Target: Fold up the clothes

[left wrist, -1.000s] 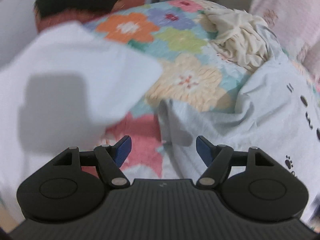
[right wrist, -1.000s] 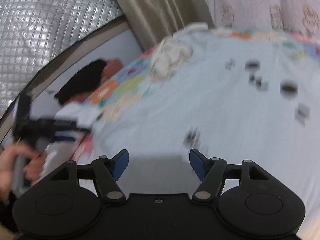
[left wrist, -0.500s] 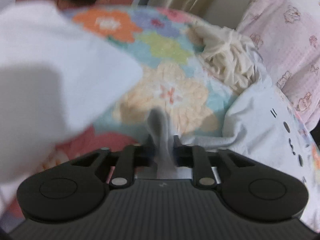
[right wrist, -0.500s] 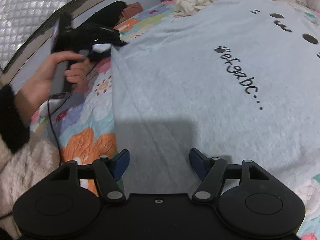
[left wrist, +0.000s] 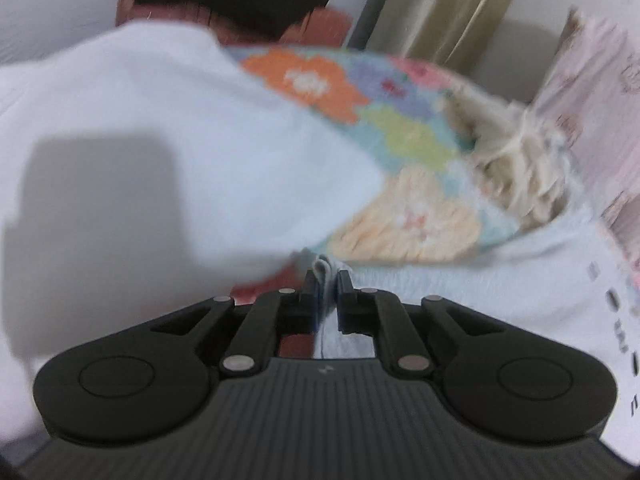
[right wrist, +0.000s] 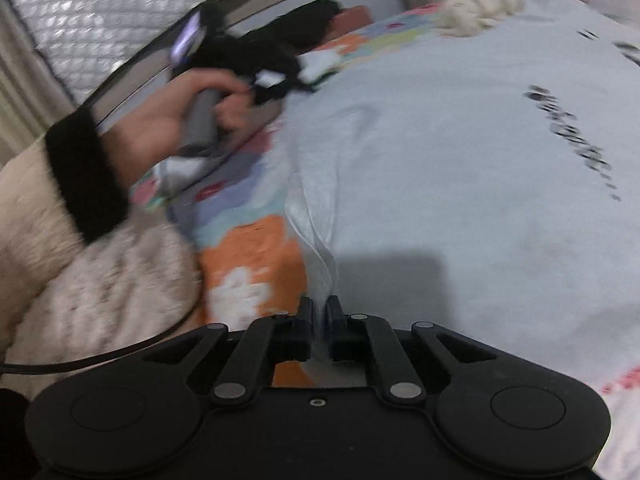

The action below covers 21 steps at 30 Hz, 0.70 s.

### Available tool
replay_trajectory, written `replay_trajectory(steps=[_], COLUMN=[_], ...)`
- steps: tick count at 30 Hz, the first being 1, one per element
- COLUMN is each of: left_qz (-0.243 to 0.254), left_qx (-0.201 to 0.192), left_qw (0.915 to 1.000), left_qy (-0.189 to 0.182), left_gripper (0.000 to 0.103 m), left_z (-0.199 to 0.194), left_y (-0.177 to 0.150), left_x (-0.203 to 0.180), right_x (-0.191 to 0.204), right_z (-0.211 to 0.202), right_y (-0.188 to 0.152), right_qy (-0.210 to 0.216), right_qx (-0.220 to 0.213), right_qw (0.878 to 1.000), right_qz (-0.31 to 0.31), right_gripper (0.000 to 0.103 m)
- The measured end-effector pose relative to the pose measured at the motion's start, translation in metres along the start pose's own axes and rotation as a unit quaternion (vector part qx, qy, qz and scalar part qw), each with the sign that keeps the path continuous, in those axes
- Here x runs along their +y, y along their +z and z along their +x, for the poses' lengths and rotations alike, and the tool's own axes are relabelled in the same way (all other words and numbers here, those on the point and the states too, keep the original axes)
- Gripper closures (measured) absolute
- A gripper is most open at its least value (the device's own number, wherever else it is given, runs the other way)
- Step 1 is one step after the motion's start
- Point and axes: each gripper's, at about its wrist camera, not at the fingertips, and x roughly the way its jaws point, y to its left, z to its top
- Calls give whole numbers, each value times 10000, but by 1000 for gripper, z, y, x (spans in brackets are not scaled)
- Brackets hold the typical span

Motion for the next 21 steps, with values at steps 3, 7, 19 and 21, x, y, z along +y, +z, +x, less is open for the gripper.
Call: replay_trajectory(steps=[3,7,19,21], left_qz=[117,575,1214,1379], left_qx=[-450,-984,-420,-547], left_qw=[9983,9932,9840,9814], left_qy=[-356,-227,1233,1217], left_gripper=[98,94,74,44], left_z=[-20,-41,-19,-39], left_y=[5,8,-5,-9], left_x=[-2,-16,-30,-35], right_x=[13,22,13,15], right_z=[0,-5,7,3], right_y=[1,2,-11,-11], right_qy=[62,191,716,755], right_qx=[16,-26,236,228], right_qw=[10000,9997,9960,9960], right_qz=[-76,-139,469,424], right_gripper=[94,94,91,91])
